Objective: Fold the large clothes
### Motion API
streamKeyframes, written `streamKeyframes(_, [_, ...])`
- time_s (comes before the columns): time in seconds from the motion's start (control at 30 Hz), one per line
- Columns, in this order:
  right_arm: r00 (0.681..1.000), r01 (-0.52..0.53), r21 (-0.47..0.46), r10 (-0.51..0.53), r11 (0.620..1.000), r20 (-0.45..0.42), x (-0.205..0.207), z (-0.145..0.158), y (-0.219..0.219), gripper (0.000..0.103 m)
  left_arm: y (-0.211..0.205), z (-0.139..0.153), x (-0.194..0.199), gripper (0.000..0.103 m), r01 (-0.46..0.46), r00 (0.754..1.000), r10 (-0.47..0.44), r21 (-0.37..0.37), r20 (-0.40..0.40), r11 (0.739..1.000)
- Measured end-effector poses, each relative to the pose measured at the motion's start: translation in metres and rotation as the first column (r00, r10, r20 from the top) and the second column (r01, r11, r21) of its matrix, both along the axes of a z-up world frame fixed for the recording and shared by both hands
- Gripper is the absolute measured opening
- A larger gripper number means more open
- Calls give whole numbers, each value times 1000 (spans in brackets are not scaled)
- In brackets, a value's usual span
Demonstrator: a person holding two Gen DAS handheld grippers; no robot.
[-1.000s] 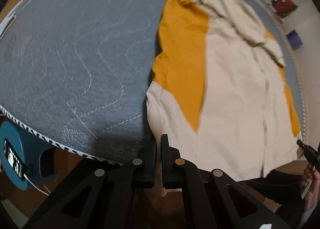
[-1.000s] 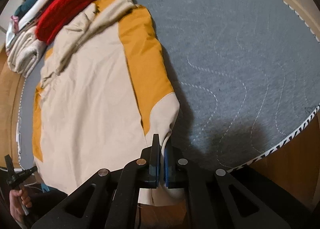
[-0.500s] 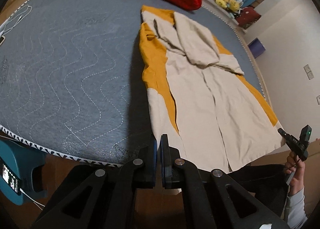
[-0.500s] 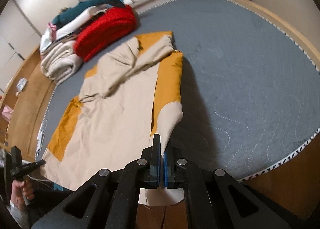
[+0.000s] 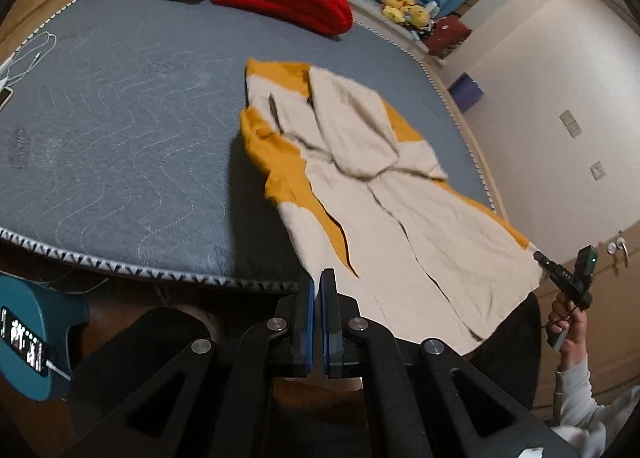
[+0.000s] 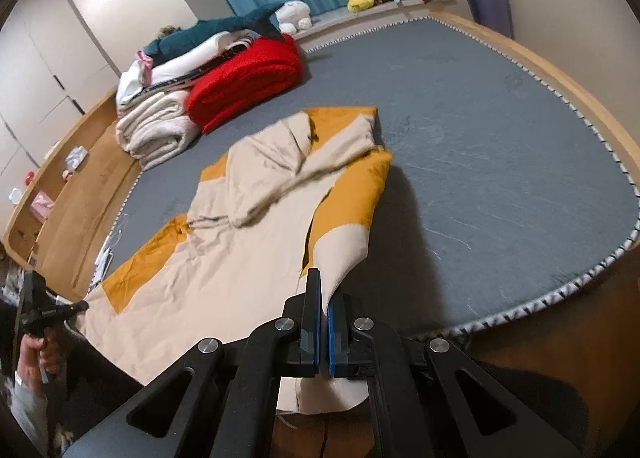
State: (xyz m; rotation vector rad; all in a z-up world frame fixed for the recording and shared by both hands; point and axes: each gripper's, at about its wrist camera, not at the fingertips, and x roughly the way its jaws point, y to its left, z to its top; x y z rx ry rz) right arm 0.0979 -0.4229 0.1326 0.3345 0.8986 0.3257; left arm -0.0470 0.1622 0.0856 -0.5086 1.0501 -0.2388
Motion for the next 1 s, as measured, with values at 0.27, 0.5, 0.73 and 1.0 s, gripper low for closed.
streamKeyframes(0.27, [999, 14, 21, -15, 1000, 45, -32, 31, -28, 2, -3, 18, 13, 1, 28, 999, -28, 6, 40, 1000])
streamKeyframes(0.5, [999, -3, -45, 4, 999, 33, 112, -8, -12, 2, 25, -46, 177, 1, -110, 994, 110, -44, -2, 993])
streamKeyframes(0.73, [994, 46, -147, -59, 988, -90, 278, -100, 3, 2, 43, -142, 290, 1, -202, 976, 202, 4, -81, 979])
streamKeyframes(1.0, [975, 25, -159, -59, 987, -213, 333, -144, 10, 2, 64, -174, 321, 4, -193, 968, 182, -55, -171, 980])
